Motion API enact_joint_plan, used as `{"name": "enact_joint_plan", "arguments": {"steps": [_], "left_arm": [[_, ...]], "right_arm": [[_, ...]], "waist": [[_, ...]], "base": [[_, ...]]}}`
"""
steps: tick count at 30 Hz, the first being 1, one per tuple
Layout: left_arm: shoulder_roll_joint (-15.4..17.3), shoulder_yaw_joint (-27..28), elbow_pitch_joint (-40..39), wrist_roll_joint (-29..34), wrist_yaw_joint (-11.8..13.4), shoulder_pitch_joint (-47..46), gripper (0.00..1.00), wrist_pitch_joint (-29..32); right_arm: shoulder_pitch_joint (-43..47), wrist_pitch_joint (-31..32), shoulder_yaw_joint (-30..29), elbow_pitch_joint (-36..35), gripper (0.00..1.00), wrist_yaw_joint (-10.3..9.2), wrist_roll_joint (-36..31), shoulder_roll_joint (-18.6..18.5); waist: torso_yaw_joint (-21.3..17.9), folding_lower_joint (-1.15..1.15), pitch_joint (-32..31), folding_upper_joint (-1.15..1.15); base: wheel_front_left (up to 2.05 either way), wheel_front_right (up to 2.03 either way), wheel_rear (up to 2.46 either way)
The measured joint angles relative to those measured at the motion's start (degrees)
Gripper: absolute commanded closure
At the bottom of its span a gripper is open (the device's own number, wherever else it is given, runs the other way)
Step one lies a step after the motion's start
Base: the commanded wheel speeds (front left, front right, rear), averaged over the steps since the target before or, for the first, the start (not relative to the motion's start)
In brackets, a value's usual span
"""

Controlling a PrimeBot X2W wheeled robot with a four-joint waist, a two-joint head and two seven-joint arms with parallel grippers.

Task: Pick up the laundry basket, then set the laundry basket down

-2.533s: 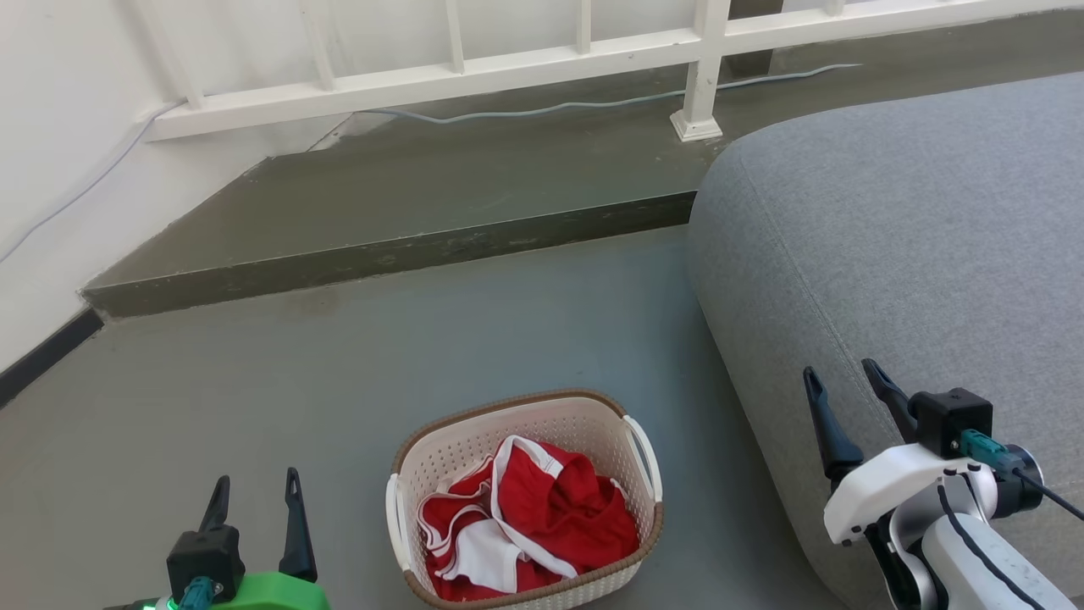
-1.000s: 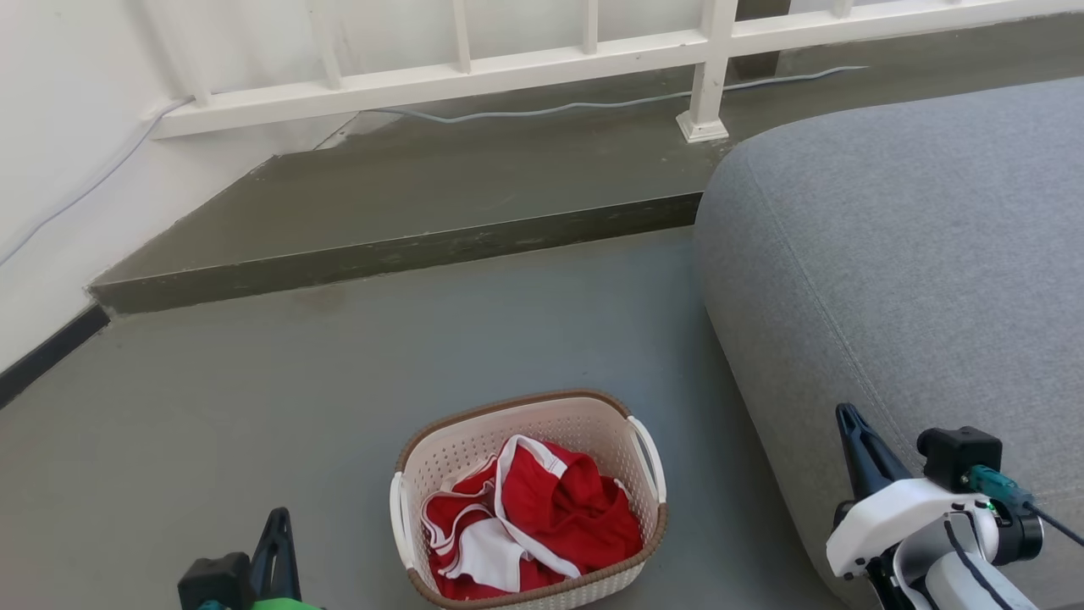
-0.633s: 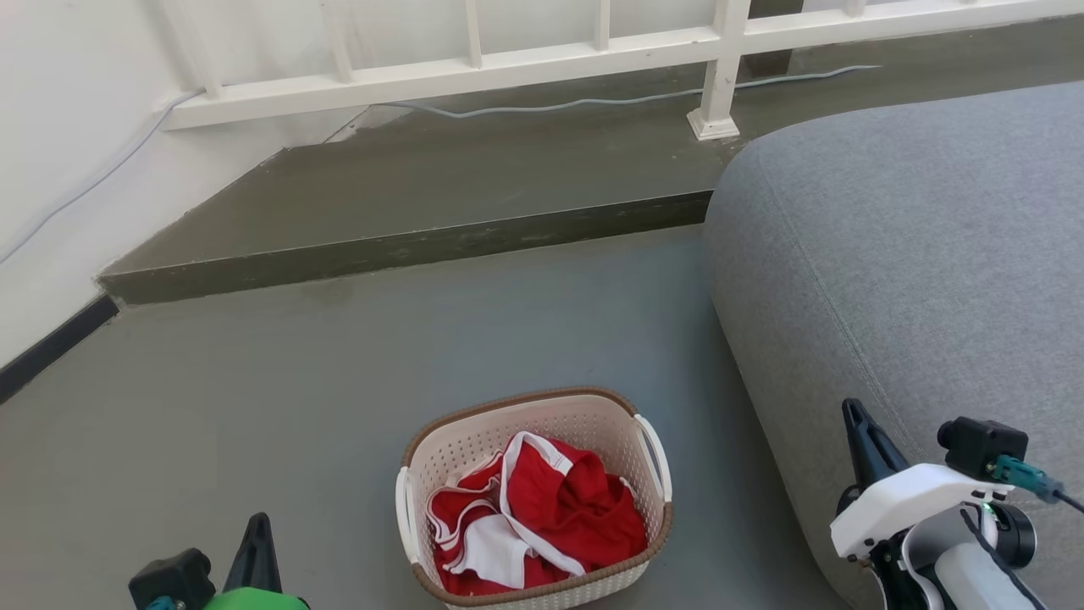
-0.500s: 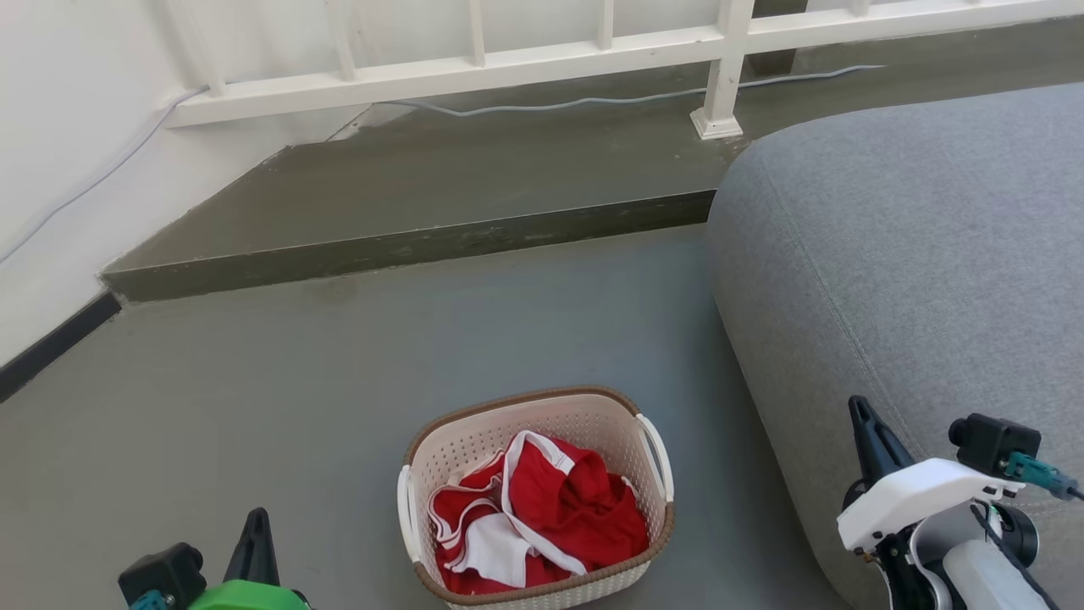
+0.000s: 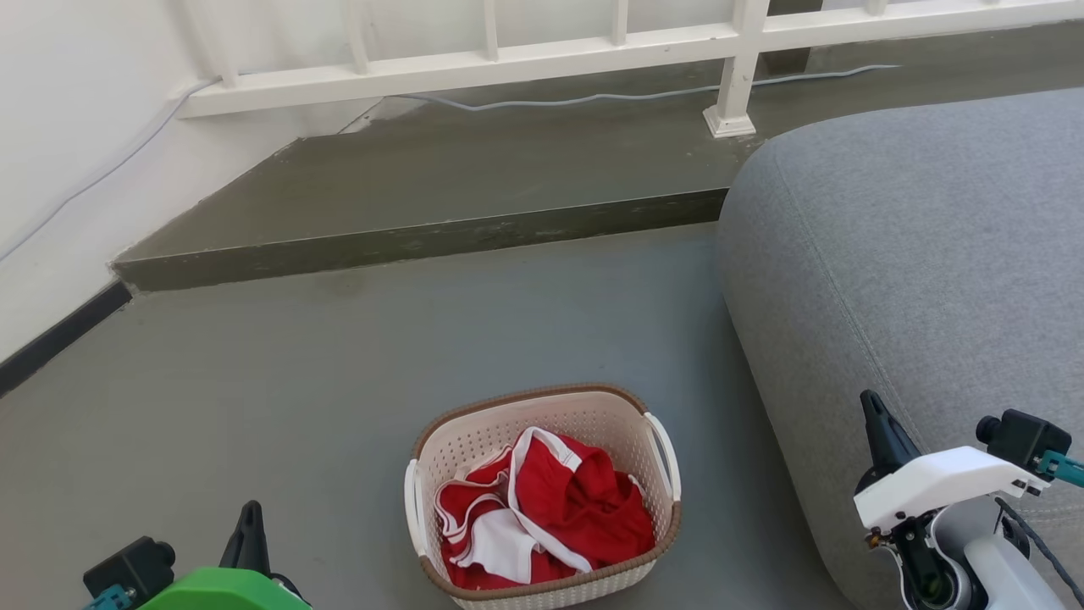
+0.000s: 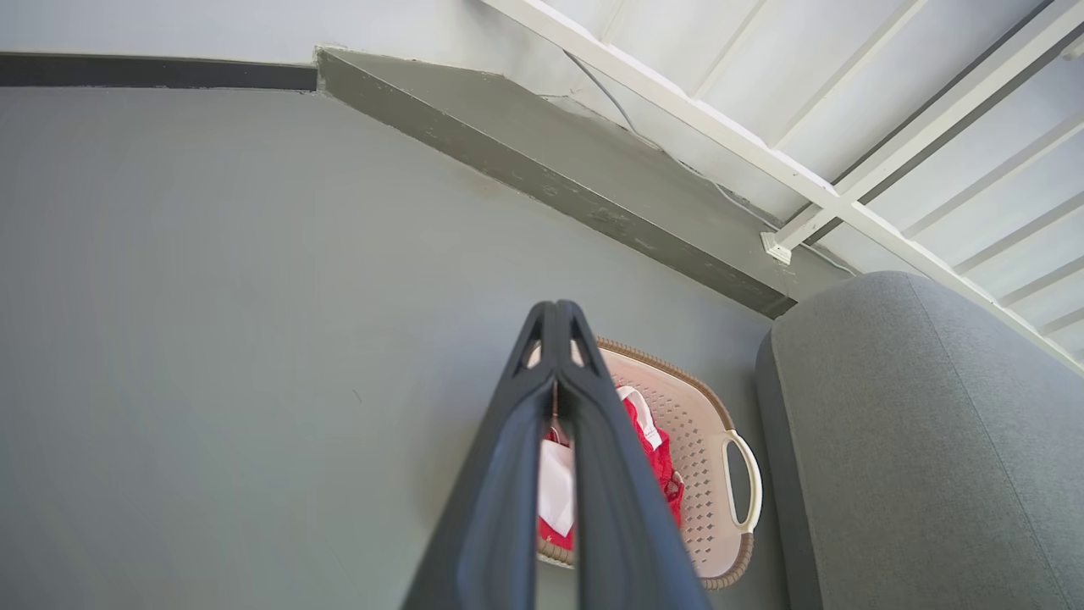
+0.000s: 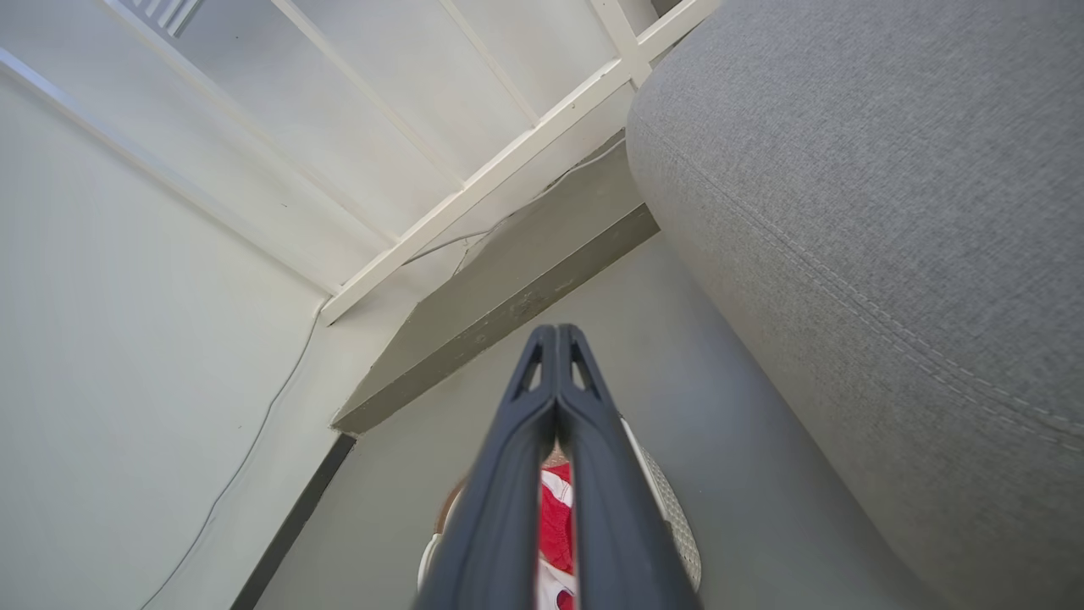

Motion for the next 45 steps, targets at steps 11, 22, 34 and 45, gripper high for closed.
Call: {"name": "enact_joint_plan", "arguments": {"steps": [11,22,34,45], "left_arm": [[-0.01,1.57,0.23,-8.68,-1.49,-1.26,1.00,2.22],[-0.03,2.85,0.33,-17.33,-2.83,-2.36,1.00,4.31],[-0.05,4.39,0.43,-26.82,-4.55,-3.55,1.00,6.33],[-0.08,5.91,0.48,-35.43,-6.08,-4.77,1.00,8.35]], "right_arm": [[-0.07,2.41,-3.37,-0.31,1.00,1.52,7.46,1.60],[-0.14,4.58,-6.87,-0.66,1.00,3.03,14.90,2.76],[-0.49,6.98,-10.54,-1.04,1.00,4.55,22.83,4.08],[-1.22,9.04,-13.93,-1.53,1.00,6.06,30.15,5.42]], "waist": [[0.77,0.00,0.27,0.00],[1.54,0.00,0.54,0.00],[2.36,0.00,0.84,0.00],[3.13,0.00,1.11,0.00]], "base": [[0.00,0.00,0.00],[0.00,0.00,0.00],[0.00,0.00,0.00],[0.00,0.00,0.00]]}}
